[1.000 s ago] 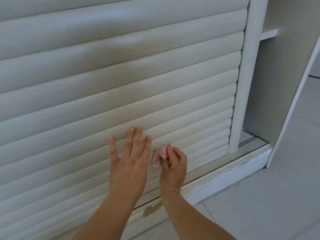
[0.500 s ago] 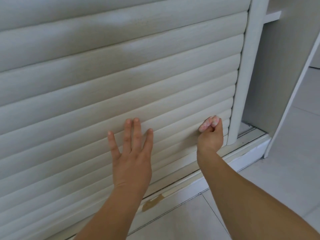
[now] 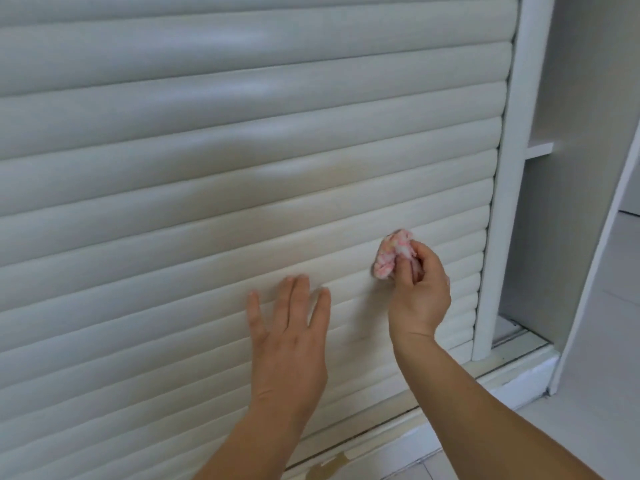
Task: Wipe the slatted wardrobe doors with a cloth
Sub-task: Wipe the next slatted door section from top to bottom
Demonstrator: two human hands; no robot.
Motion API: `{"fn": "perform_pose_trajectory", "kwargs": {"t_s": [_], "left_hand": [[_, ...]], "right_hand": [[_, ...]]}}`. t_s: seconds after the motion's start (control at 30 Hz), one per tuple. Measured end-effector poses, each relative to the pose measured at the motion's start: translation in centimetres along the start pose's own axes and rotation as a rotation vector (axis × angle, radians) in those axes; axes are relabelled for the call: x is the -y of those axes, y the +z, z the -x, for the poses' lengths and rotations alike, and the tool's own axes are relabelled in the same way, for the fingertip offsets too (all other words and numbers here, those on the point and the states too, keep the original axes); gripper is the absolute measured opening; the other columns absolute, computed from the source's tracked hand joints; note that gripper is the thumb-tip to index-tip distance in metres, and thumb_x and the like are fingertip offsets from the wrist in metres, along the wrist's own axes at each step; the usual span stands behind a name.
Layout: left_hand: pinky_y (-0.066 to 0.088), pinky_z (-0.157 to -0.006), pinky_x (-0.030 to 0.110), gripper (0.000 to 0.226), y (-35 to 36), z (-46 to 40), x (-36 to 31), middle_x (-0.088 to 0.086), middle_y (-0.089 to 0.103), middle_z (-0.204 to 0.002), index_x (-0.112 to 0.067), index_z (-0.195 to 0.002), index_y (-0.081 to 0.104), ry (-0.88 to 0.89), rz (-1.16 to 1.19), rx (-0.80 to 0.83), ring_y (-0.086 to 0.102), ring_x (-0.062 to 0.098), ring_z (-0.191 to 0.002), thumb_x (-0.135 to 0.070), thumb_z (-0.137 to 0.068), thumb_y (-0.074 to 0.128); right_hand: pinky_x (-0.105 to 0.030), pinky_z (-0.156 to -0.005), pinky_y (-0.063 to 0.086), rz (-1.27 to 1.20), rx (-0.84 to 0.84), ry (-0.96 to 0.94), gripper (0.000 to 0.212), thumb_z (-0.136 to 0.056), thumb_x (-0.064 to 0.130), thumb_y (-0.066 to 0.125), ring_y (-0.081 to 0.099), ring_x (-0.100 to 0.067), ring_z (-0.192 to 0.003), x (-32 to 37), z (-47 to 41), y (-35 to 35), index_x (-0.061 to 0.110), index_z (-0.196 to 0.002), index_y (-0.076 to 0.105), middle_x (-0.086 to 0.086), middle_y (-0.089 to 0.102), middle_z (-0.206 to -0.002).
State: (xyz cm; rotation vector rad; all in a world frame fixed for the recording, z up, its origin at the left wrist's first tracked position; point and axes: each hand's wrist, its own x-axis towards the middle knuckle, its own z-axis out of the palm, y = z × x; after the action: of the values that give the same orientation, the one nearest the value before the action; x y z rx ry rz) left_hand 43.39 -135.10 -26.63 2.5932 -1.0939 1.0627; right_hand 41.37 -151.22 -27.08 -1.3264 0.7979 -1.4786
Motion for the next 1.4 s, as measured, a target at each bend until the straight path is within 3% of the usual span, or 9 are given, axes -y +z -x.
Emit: {"fn": "perform_pose_trajectory", "kwargs": {"t_s": [0.13,0.33,0.43,0.53,0.8,0.87,1.0,1.23,1.4], "left_hand": [[0.013,-0.105,0.062,0.066,-1.4,-1.2,1.9,0.016,0.052,-0.130,-0.014,-0.120,0.060,0.008,-0.009,-0.034,0.036,0.029,-0.125,-0.009,-0.063,0.027],[0.015,-0.103,0.064,0.060,-3.2,-2.2,3.8,0.016,0.052,-0.130,-0.013,-0.119,0.059,0.063,-0.032,-0.110,0.038,0.030,-0.126,-0.008,-0.065,0.035],[0.014,-0.103,0.064,0.067,-3.6,-2.6,4.4,0.015,0.051,-0.132,-0.014,-0.119,0.060,0.088,-0.042,-0.113,0.039,0.031,-0.126,-0.001,-0.053,0.057],[0.016,-0.104,0.065,0.061,-4.1,-2.9,5.3,0.014,0.052,-0.132,-0.015,-0.117,0.060,0.138,-0.065,-0.141,0.041,0.031,-0.125,-0.003,-0.058,0.052],[0.019,-0.103,0.065,0.036,-5.0,-3.8,7.1,0.014,0.054,-0.129,-0.010,-0.087,0.062,0.156,-0.113,-0.239,0.036,0.029,-0.128,-0.002,-0.067,0.034],[0.017,-0.104,0.065,0.033,-5.0,-3.7,7.2,0.015,0.052,-0.131,-0.011,-0.085,0.062,0.157,-0.117,-0.243,0.034,0.029,-0.130,-0.001,-0.063,0.040],[0.017,-0.104,0.065,0.030,-5.0,-3.7,7.2,0.015,0.050,-0.133,-0.011,-0.084,0.061,0.155,-0.116,-0.246,0.032,0.029,-0.132,0.001,-0.060,0.048],[0.021,-0.105,0.061,0.030,-4.9,-3.9,7.5,0.017,0.053,-0.129,-0.009,-0.082,0.062,0.152,-0.090,-0.321,0.037,0.026,-0.128,0.002,-0.066,0.038],[0.024,-0.103,0.059,0.028,-5.1,-4.0,7.8,0.018,0.053,-0.127,-0.009,-0.081,0.061,0.172,-0.089,-0.353,0.042,0.025,-0.122,0.004,-0.064,0.042]], "right_hand": [[-0.029,-0.089,0.034,0.168,-0.024,-0.119,0.024,-0.090,0.021,0.060,0.059,-0.019,-0.101,1.9,2.2,1.7,0.028,-0.111,0.069,0.010,0.066,-0.112],[-0.030,-0.074,0.037,0.392,0.182,-0.729,0.032,-0.079,0.036,0.049,0.062,-0.020,-0.088,3.7,3.2,1.6,0.032,-0.101,0.073,0.008,0.068,-0.106],[-0.027,-0.081,0.041,0.285,0.091,-0.483,0.019,-0.083,0.041,0.053,0.058,-0.013,-0.098,4.6,-0.1,1.4,0.038,-0.095,0.068,0.019,0.062,-0.098],[-0.019,-0.090,0.029,0.220,-0.016,-0.276,0.011,-0.088,0.035,0.059,0.058,-0.012,-0.100,5.9,-0.4,2.7,0.034,-0.093,0.069,0.016,0.061,-0.098],[-0.029,-0.087,0.026,0.519,0.238,-1.071,0.027,-0.082,0.033,0.052,0.050,-0.011,-0.094,7.7,2.7,3.3,0.036,-0.100,0.071,0.010,0.067,-0.101],[-0.031,-0.084,0.027,0.597,0.144,-1.012,0.025,-0.078,0.030,0.059,0.053,-0.015,-0.092,7.5,0.9,2.9,0.037,-0.100,0.070,0.009,0.067,-0.103],[-0.025,-0.084,0.019,0.447,0.019,-0.444,0.027,-0.080,0.025,0.058,0.055,-0.016,-0.102,8.0,-1.2,2.8,0.036,-0.102,0.070,0.011,0.064,-0.112],[-0.030,-0.080,0.027,0.498,0.040,-0.896,0.023,-0.078,0.025,0.052,0.054,-0.013,-0.087,10.4,4.6,5.8,0.030,-0.092,0.069,0.010,0.066,-0.094],[-0.031,-0.081,0.027,0.544,0.074,-1.025,0.019,-0.079,0.019,0.051,0.060,-0.015,-0.078,10.6,3.0,4.6,0.026,-0.089,0.066,0.010,0.064,-0.080]]}}
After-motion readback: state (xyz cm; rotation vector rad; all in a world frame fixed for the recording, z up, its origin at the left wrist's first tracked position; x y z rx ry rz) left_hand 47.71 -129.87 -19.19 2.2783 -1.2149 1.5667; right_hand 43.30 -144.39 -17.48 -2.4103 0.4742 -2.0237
